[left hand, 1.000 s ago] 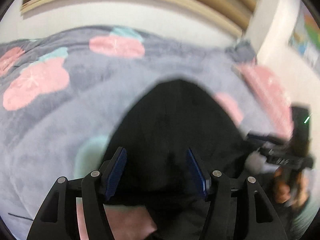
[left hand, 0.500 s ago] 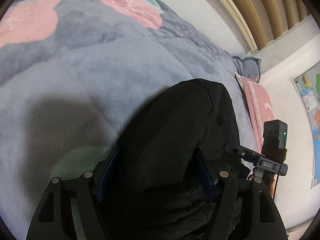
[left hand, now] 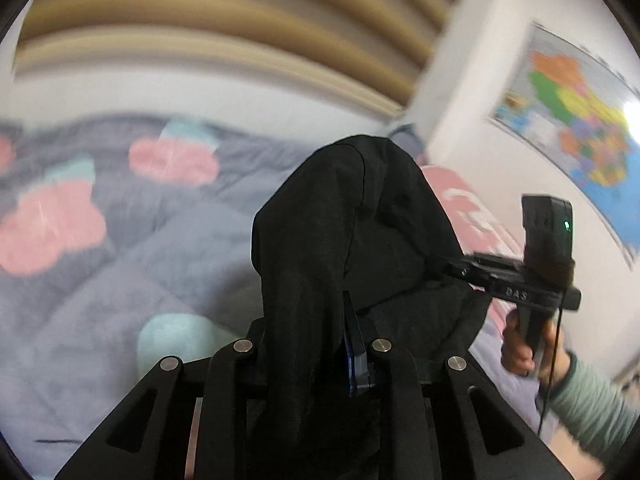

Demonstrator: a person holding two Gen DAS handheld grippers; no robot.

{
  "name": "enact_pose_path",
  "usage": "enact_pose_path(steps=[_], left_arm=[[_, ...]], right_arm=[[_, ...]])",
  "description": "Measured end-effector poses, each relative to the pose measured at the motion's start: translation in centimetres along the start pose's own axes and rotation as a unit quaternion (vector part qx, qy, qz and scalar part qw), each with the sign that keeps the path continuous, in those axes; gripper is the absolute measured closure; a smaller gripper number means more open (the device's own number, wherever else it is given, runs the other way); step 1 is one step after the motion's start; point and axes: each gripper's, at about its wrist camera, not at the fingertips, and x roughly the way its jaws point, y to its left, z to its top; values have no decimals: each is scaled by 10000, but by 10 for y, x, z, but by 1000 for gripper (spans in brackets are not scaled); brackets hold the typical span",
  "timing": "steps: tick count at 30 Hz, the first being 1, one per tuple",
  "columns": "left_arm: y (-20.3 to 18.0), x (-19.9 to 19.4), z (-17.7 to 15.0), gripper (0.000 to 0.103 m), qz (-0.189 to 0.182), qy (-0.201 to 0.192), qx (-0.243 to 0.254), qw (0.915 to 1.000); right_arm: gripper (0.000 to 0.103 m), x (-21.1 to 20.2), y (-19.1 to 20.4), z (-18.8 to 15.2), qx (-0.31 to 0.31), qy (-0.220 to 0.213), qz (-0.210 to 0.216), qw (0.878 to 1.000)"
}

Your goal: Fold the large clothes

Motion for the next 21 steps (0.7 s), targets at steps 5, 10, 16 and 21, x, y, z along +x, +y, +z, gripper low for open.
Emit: enact_pose_path(steps=[5, 10, 16, 21], left_arm=[[-63, -75, -26, 80, -37, -57, 775, 9970], [-112, -122, -81, 80, 119, 104, 1401, 9900], [-119, -153, -158, 80, 255, 336, 1348, 9900], [-105, -158, -219, 80, 398, 856, 1184, 9885]], right_arm=[[81, -87, 47, -30, -404, -442, -74, 9982], [81, -139, 76, -86, -589, -598, -218, 9962], [81, -154, 93, -159, -742, -245, -244, 9966], [82, -141, 97, -223, -753, 475, -176, 9959]])
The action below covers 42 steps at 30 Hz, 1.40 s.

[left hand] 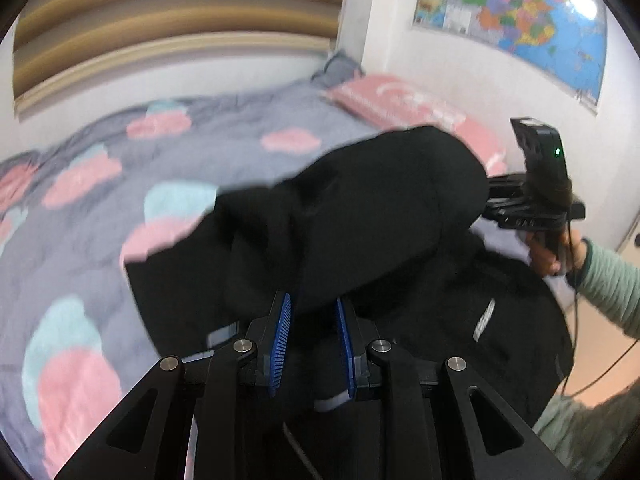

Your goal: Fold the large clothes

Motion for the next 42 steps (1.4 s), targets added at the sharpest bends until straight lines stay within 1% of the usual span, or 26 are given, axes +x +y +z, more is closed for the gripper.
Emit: enact_pose_path(steps=[1, 3, 5, 7, 8, 9, 10, 11, 13, 15, 16, 17, 19, 21, 22, 23, 25, 27, 28, 29, 32, 34, 37, 40, 41, 42], left_arm=[[0, -3, -5, 80, 45, 40, 0, 10000], [1, -14, -1, 80, 60, -44, -9, 10000], [2, -27, 12, 79, 92, -244, -28, 9997], [5, -45, 37, 76, 83, -628, -108, 9979], [8, -45, 47, 74, 127, -713, -151, 9973], [11, -46, 63, 67, 214, -834, -246, 9960], [13, -42, 74, 59, 248, -893, -326, 9952], [17, -32, 92, 58, 287, -889, -478, 9945], [21, -10, 110, 58, 275, -715, -694, 9946], [28, 26, 124, 58, 166, -364, -967, 9945], [30, 46, 125, 58, 171, -150, -1047, 9942], [32, 63, 123, 58, 98, 73, -1105, 9938], [29, 83, 105, 60, -308, 469, -1226, 9909], [21, 86, 81, 60, -872, 688, -1159, 9870], [13, 83, 68, 60, -1024, 758, -1050, 9863], [1, 76, 48, 60, -1085, 864, -842, 9868], [-15, 73, 15, 58, -1091, 1116, -657, 9856], [-20, 84, -10, 58, -903, 1390, -717, 9836], [-21, 92, -18, 58, -795, 1507, -770, 9824], [-23, 101, -26, 58, -665, 1533, -815, 9826], [-33, 97, -28, 58, -444, 1327, -725, 9875], [-42, 78, -23, 58, -276, 1085, -545, 9922], [-46, 46, -11, 58, -156, 746, -492, 9959], [-45, 26, 2, 57, -142, 344, -686, 9969], [-42, 27, 5, 57, -84, 308, -789, 9964], [-37, 33, 7, 57, 71, 319, -1001, 9944]], right_arm=[[82, 3, 0, -8, 52, 123, 30, 9999], [81, 0, -6, -13, 249, 306, 139, 9991], [80, -12, -11, -10, 352, 219, 217, 9989], [76, -33, -17, 3, 422, -8, 159, 9990], [72, -39, -18, 11, 453, -84, 143, 9988], [59, -48, -20, 25, 501, -252, 117, 9984], [51, -51, -20, 37, 524, -330, 71, 9981], [44, -53, -20, 48, 540, -391, 0, 9978], [44, -42, -19, 74, 636, -333, -102, 9974], [44, -22, -23, 93, 906, -218, -10, 9957], [44, -5, -27, 101, 1141, -165, 120, 9933], [44, 5, -29, 105, 1232, -101, 193, 9921], [44, 34, -26, 104, 1422, 263, 292, 9891], [44, 48, -14, 85, 1354, 625, 612, 9869], [44, 50, -7, 72, 1245, 785, 775, 9861], [44, 52, -3, 63, 1161, 879, 814, 9860], [44, 50, 11, 22, 919, 1185, 670, 9864], [45, 54, 16, -4, 866, 1294, 633, 9858], [45, 61, 19, -21, 863, 1359, 521, 9856], [45, 69, 19, -30, 894, 1418, 455, 9848], [45, 76, 21, -39, 981, 1418, 269, 9846], [45, 63, 21, -32, 1003, 1367, 166, 9854], [44, 25, 22, -21, 878, 986, -146, 9911], [43, -2, 29, -10, 831, 560, -338, 9944], [43, -4, 30, -9, 860, 517, -317, 9945], [43, -2, 33, -8, 893, 507, -271, 9943]])
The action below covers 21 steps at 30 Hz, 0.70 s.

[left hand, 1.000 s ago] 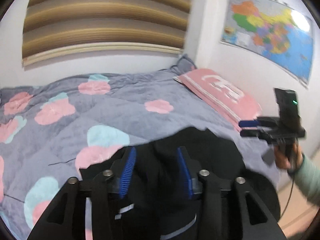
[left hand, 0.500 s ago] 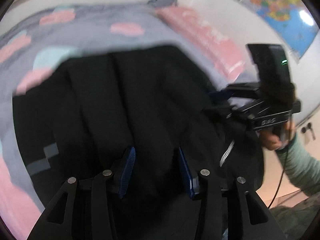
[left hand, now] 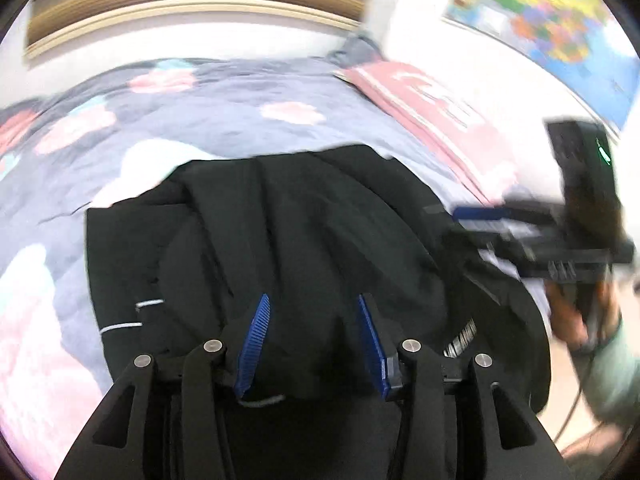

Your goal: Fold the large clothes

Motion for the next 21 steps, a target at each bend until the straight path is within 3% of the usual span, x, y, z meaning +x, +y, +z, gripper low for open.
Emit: enact_pose_path(steps=[2, 4, 6, 8, 15, 21], left_arm=[[10, 21, 0, 57, 64, 161, -304, 9994], [17, 50, -5, 57, 49, 565, -621, 9965], [28, 84, -16, 57, 165, 1063, -1028, 9889], [26, 88, -15, 56, 291, 1086, -1011, 9885], [-10, 20, -20, 56, 485, 606, -395, 9962], [-2, -34, -53, 56, 775, 348, -561, 9948]], right_arm=[[43, 13, 4, -2, 12, 94, -117, 9999], [43, 41, 4, -12, 41, 450, -412, 9981], [43, 68, 1, -19, 221, 903, -368, 9950], [43, 92, -5, -29, 509, 1041, -255, 9929], [42, 34, -6, -40, 605, 598, -128, 9963], [41, -18, -11, -64, 813, 332, -100, 9961]])
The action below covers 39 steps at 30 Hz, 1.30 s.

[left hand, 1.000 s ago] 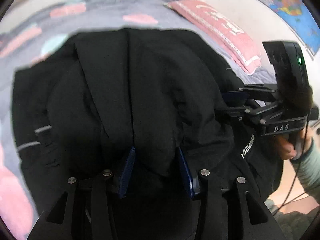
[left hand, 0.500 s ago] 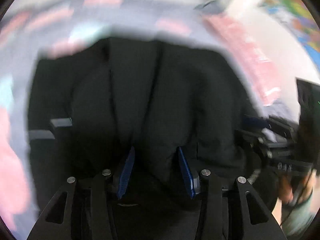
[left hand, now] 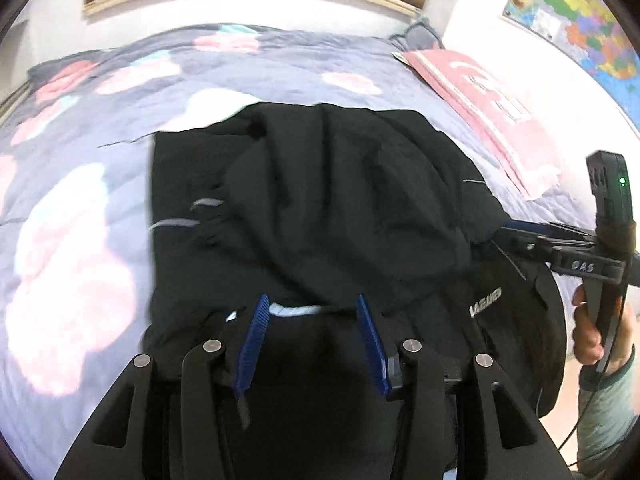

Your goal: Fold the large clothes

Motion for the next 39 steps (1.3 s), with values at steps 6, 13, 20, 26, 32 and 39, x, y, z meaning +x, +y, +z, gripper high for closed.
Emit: enact_pose_path(steps=[6, 13, 20, 26, 32, 39], left_arm=[[48, -30, -43, 56, 169, -97, -700, 9974], [107, -59, -103, 56, 389, 64, -1448, 9887], [115, -56, -154, 56, 384, 399, -1684, 9842], [110, -55, -179, 55, 323, 354, -1805, 9824], [110, -42, -181, 51, 179, 440, -1756, 9833], [113, -54, -177, 51, -1218, 3, -1794, 9762]], right_arm=[[41, -22, -20, -21, 224, 86, -62, 9997], [41, -37, -53, -47, 595, 51, -367, 9975], [41, -61, -100, -77, 979, 51, -873, 9913], [41, -79, -137, -106, 1363, 106, -1246, 9828], [41, -64, -158, -127, 1516, 475, -876, 9834], [41, -63, -127, -121, 994, 487, -12, 9939]])
